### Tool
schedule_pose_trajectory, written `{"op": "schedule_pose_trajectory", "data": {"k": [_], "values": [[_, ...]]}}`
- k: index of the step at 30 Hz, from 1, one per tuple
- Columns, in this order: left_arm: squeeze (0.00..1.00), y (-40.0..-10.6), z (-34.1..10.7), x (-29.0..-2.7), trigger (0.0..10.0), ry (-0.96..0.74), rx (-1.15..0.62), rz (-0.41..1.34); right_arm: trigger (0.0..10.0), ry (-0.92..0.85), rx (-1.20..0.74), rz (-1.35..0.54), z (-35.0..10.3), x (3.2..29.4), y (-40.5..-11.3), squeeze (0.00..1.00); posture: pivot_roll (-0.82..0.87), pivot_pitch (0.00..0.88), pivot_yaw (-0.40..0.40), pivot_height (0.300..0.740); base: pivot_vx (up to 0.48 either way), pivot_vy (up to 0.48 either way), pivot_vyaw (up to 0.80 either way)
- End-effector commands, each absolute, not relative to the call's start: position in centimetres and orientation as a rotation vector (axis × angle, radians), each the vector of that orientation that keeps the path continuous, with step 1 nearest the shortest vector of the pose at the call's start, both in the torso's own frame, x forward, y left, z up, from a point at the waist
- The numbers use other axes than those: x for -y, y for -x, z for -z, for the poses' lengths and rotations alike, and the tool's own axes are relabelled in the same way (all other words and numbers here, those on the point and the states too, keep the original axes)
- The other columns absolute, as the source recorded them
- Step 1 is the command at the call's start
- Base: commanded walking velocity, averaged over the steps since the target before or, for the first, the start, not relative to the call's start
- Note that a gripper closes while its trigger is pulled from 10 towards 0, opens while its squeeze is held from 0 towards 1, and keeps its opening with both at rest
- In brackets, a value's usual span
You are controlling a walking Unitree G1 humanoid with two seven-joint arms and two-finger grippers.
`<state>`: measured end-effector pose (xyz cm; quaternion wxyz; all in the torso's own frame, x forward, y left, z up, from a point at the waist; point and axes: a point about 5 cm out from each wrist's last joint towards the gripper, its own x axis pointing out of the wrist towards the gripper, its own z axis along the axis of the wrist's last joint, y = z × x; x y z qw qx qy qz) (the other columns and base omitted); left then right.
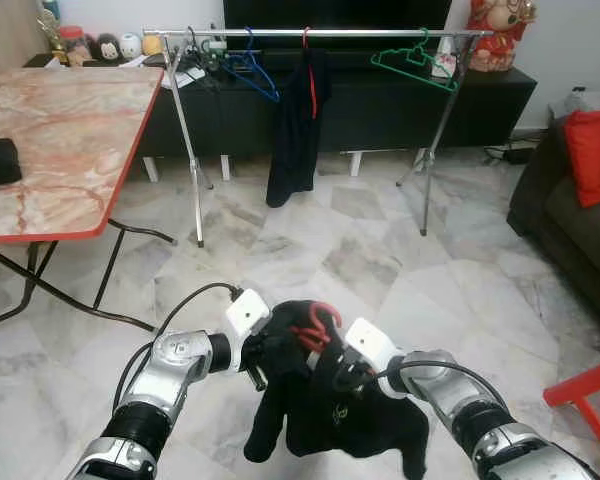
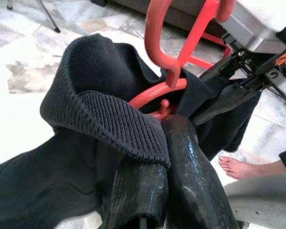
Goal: Hang hanger
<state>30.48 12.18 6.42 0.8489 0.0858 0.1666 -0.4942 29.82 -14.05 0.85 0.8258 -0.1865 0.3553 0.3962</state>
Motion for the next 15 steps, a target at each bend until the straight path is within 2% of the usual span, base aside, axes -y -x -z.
{"op": "schedule_pose_trajectory", "data": {"k": [1,7,10,15], "values": [[0.0,-30.1,-6.7,-12.0,0.0,-0.199,-0.353,1.089,0.0,0.388,-0.733,-0.789,-1.1,14.6,-30.2,0.0,-0.06,0.011,-0.052,0.74,0.0,0.0,0.0],[0.0,-28.5,-6.5,-12.1,0.0,-0.211,-0.426,1.228,0.0,0.328,-0.666,-0.595,-1.9,15.7,-31.4,0.0,-0.05,0.01,-0.052,0.74,0.0,0.0,0.0],[0.0,-27.3,-6.4,-12.1,0.0,-0.235,-0.485,1.32,0.0,0.25,-0.618,-0.574,-2.5,15.4,-31.9,0.0,-0.05,0.014,-0.053,0.74,0.0,0.0,0.0],[0.0,-27.4,-6.3,-12.1,0.0,-0.277,-0.491,1.302,0.0,0.219,-0.6,-0.598,-2.8,14.8,-32.1,0.0,-0.05,0.018,-0.056,0.74,0.0,0.0,0.0]]}}
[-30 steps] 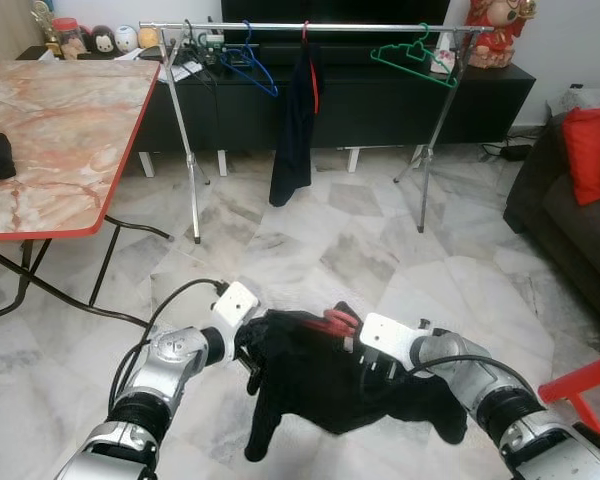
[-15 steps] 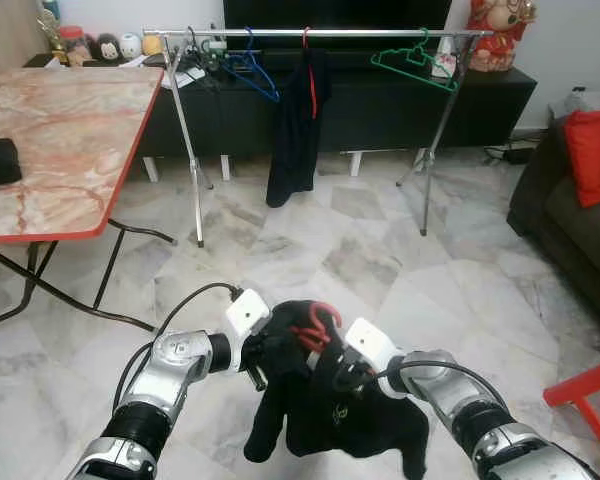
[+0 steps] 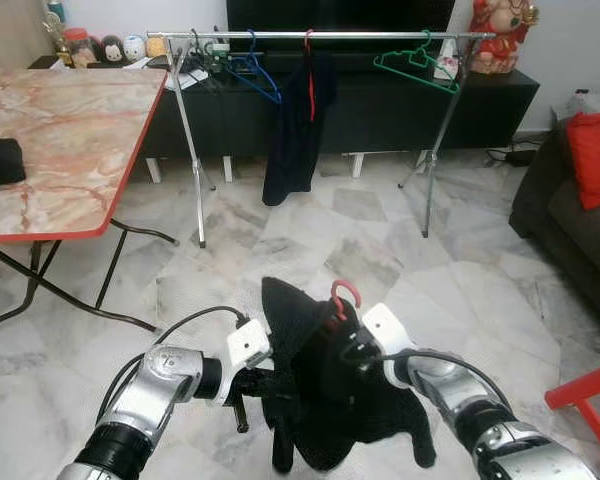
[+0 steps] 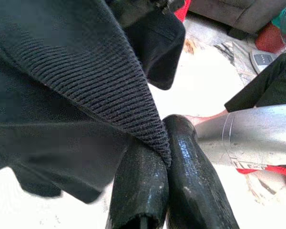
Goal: Hang hanger
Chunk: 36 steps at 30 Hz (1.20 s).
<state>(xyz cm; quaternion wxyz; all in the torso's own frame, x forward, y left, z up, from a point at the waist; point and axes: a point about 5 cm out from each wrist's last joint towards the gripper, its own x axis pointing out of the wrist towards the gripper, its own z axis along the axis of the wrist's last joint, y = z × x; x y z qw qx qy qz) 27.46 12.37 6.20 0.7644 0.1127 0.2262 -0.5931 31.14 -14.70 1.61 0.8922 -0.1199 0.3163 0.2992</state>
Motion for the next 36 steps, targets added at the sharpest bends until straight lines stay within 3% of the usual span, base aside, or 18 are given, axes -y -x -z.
{"op": "schedule_pose_trajectory", "data": {"k": [1,2,3,4,5,15,16,26,31,32,36], "values": [[0.0,-27.6,-6.3,-12.1,0.0,-0.294,-0.478,1.287,0.0,0.196,-0.596,-0.614,-2.9,14.5,-32.2,0.0,-0.05,0.02,-0.056,0.74,0.0,0.0,0.0],[0.0,-27.6,-6.3,-12.1,0.0,-0.294,-0.478,1.287,0.0,0.196,-0.596,-0.614,-2.9,14.5,-32.2,0.0,-0.05,0.02,-0.056,0.74,0.0,0.0,0.0],[0.0,-28.3,-6.6,-12.0,7.3,-0.328,-0.433,1.236,0.0,0.172,-0.587,-0.694,-3.1,13.8,-32.1,0.0,-0.05,0.022,-0.056,0.74,0.0,0.0,0.0],[0.0,-28.4,-6.7,-11.9,7.3,-0.338,-0.42,1.227,0.0,0.173,-0.588,-0.714,-3.1,13.7,-32.0,0.0,-0.05,0.022,-0.056,0.74,0.0,0.0,0.0],[0.0,-28.7,-6.8,-11.9,10.0,-0.344,-0.407,1.202,0.0,0.189,-0.592,-0.744,-3.1,13.5,-31.9,0.0,-0.05,0.024,-0.056,0.74,0.0,0.0,0.0],[0.0,-28.7,-7.3,-12.2,10.0,-0.322,-0.387,1.175,0.0,0.234,-0.606,-0.792,-2.7,13.5,-31.4,0.0,-0.05,0.029,-0.058,0.74,0.0,0.0,0.0],[0.97,-28.5,-7.3,-12.2,10.0,-0.313,-0.385,1.187,0.0,0.243,-0.606,-0.791,-2.6,13.6,-31.4,0.0,-0.05,0.029,-0.058,0.74,0.0,0.0,0.0],[1.0,-27.4,-7.3,-12.0,10.0,-0.285,-0.415,1.275,0.0,0.239,-0.574,-0.713,-2.8,14.1,-31.8,0.0,-0.04,0.032,-0.06,0.74,0.0,0.0,0.0],[1.0,-28.1,-7.8,-12.4,10.0,-0.295,-0.369,1.21,0.0,0.226,-0.542,-0.726,-3.2,14.1,-32.0,0.0,-0.04,0.032,-0.06,0.74,0.0,0.0,0.0],[1.0,-28.9,-8.6,-13.2,10.0,-0.298,-0.306,1.137,0.0,0.233,-0.517,-0.802,-3.6,14.3,-31.9,0.0,-0.04,0.032,-0.06,0.74,0.0,0.0,0.0],[1.0,-29.2,-9.6,-14.6,10.0,-0.281,-0.27,1.107,0.0,0.292,-0.51,-0.936,-4.1,15.1,-31.5,0.0,-0.04,0.032,-0.06,0.74,0.0,0.0,0.0]]}}
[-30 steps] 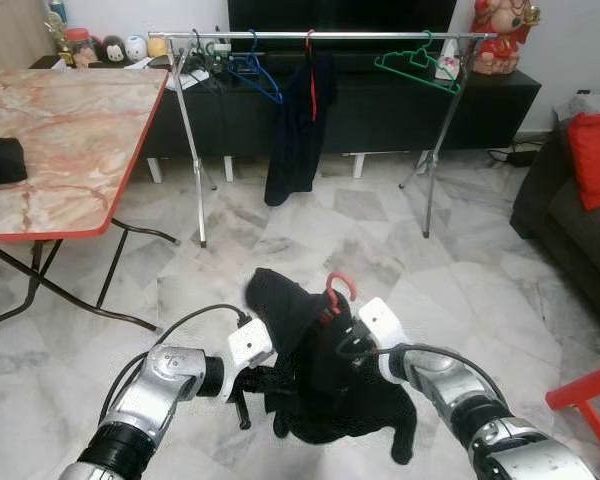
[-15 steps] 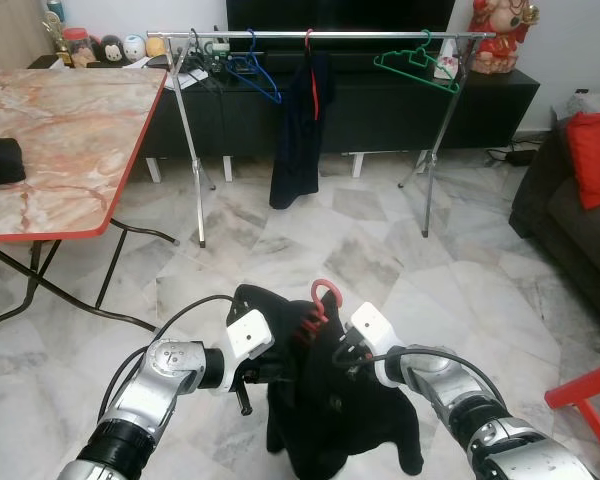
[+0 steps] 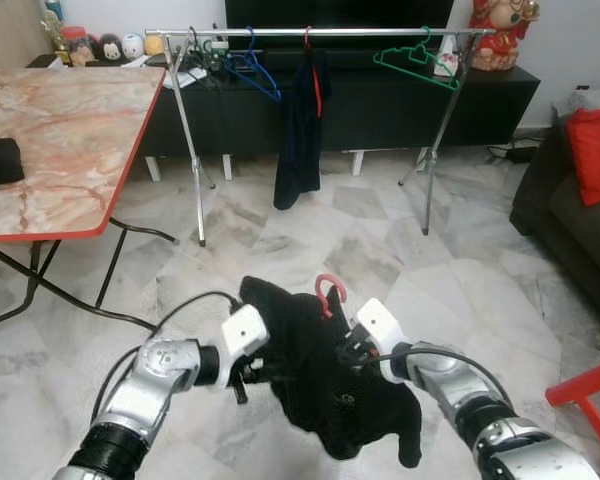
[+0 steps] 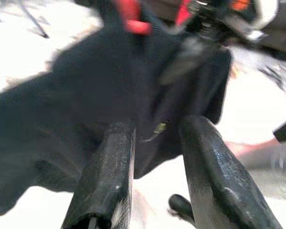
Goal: Hang hanger
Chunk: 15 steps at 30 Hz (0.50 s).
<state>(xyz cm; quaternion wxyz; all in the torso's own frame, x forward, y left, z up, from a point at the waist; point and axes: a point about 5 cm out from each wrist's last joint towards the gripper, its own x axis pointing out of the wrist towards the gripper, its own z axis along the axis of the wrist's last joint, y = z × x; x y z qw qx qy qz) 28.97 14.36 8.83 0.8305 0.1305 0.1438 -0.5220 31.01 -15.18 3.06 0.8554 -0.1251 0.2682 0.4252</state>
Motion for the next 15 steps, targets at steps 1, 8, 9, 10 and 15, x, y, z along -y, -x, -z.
{"op": "schedule_pose_trajectory", "data": {"k": [1,8,9,10,15], "values": [[1.0,-29.2,-9.6,-14.6,10.0,-0.281,-0.27,1.107,0.0,0.292,-0.51,-0.936,-4.1,15.1,-31.5,0.0,-0.04,0.032,-0.06,0.74,0.0,0.0,0.0],[1.0,-29.4,-11.0,-15.9,10.0,-0.315,-0.245,1.117,0.0,0.369,-0.562,-1.115,-4.0,16.7,-30.3,0.0,-0.04,0.036,-0.069,0.74,0.0,0.0,0.0],[1.0,-29.4,-11.0,-15.9,10.0,-0.315,-0.245,1.117,0.0,0.369,-0.562,-1.115,-4.0,16.7,-30.3,0.0,-0.04,0.036,-0.069,0.74,0.0,0.0,0.0],[1.0,-29.3,-11.2,-15.8,10.0,-0.314,-0.245,1.134,0.0,0.389,-0.569,-1.131,-4.0,16.9,-30.1,0.0,-0.04,0.035,-0.07,0.74,0.0,0.0,0.0],[1.0,-28.8,-11.7,-14.2,10.0,-0.256,-0.223,1.253,0.0,0.391,-0.576,-1.226,-3.8,16.7,-29.4,0.0,-0.05,0.03,-0.068,0.74,0.0,0.0,0.0]]}}
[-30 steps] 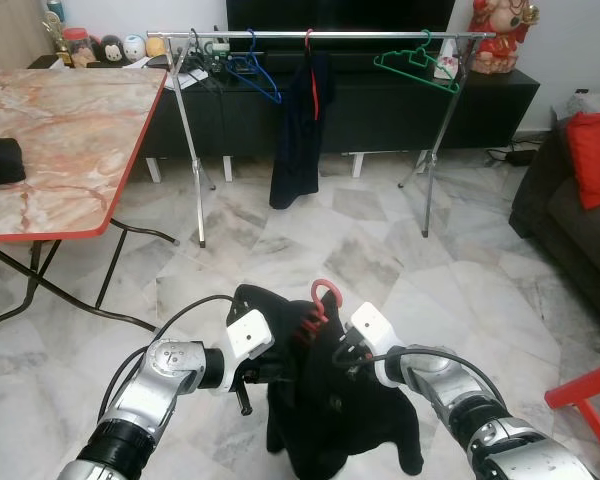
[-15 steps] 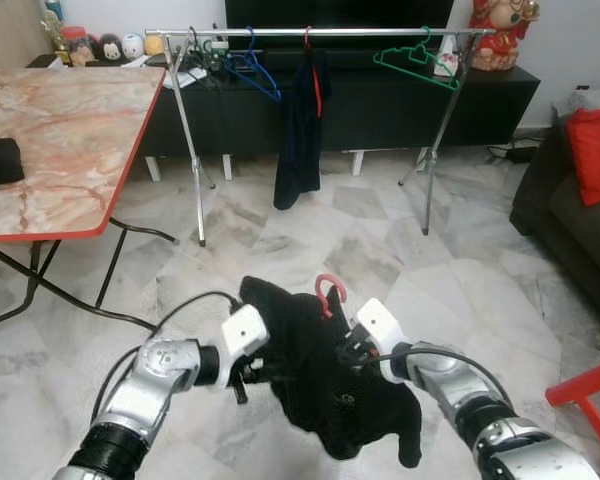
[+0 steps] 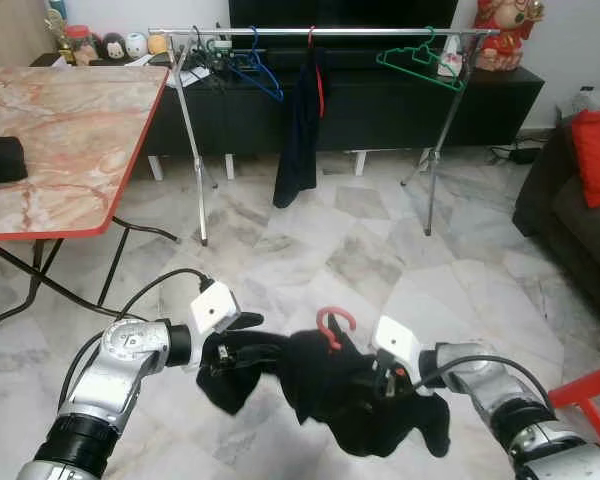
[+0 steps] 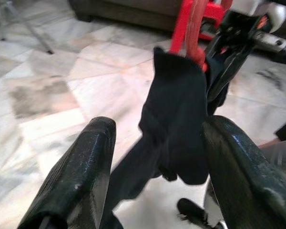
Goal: Hang hanger
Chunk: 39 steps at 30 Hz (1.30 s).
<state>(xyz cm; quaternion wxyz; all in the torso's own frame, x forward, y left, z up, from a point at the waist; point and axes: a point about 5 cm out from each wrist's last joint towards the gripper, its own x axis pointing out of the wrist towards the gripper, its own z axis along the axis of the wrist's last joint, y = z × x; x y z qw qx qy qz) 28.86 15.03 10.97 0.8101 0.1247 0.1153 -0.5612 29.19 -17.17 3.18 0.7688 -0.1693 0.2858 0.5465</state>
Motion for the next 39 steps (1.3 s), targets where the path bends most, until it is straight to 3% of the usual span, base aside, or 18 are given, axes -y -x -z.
{"op": "schedule_pose_trajectory", "data": {"k": [1,2,3,4,5,16,39], "values": [[1.0,-28.8,-11.7,-14.2,10.0,-0.256,-0.223,1.253,0.0,0.391,-0.576,-1.226,-3.8,16.7,-29.4,0.0,-0.05,0.03,-0.068,0.74,0.0,0.0,0.0],[1.0,-28.6,-11.7,-14.0,10.0,-0.251,-0.232,1.28,0.0,0.39,-0.576,-1.234,-3.7,16.6,-29.3,0.0,-0.04,0.029,-0.068,0.74,0.0,0.0,0.0],[0.62,-28.3,-11.6,-13.8,10.0,-0.259,-0.245,1.309,0.0,0.39,-0.575,-1.24,-3.7,16.5,-29.3,0.0,-0.04,0.029,-0.068,0.74,0.0,0.0,0.0],[0.13,-28.2,-11.4,-13.6,10.0,-0.272,-0.258,1.322,0.0,0.391,-0.572,-1.244,-3.7,16.4,-29.3,0.0,-0.04,0.029,-0.068,0.74,0.0,0.0,0.0],[0.0,-28.3,-11.1,-13.6,10.0,-0.289,-0.269,1.325,0.0,0.39,-0.566,-1.248,-3.7,16.2,-29.3,0.0,-0.04,0.029,-0.068,0.74,0.0,0.0,0.0],[0.0,-28.7,-8.6,-12.7,10.0,-0.275,-0.372,1.319,0.0,0.389,-0.526,-1.372,-3.9,14.8,-28.6,0.0,-0.05,0.012,-0.06,0.74,0.0,0.0,0.0],[0.0,-28.8,-6.8,-11.8,9.8,-0.28,-0.437,1.332,0.0,0.399,-0.474,-1.367,-4.9,13.8,-29.5,0.0,-0.06,0.019,-0.061,0.74,0.0,0.0,0.0]]}}
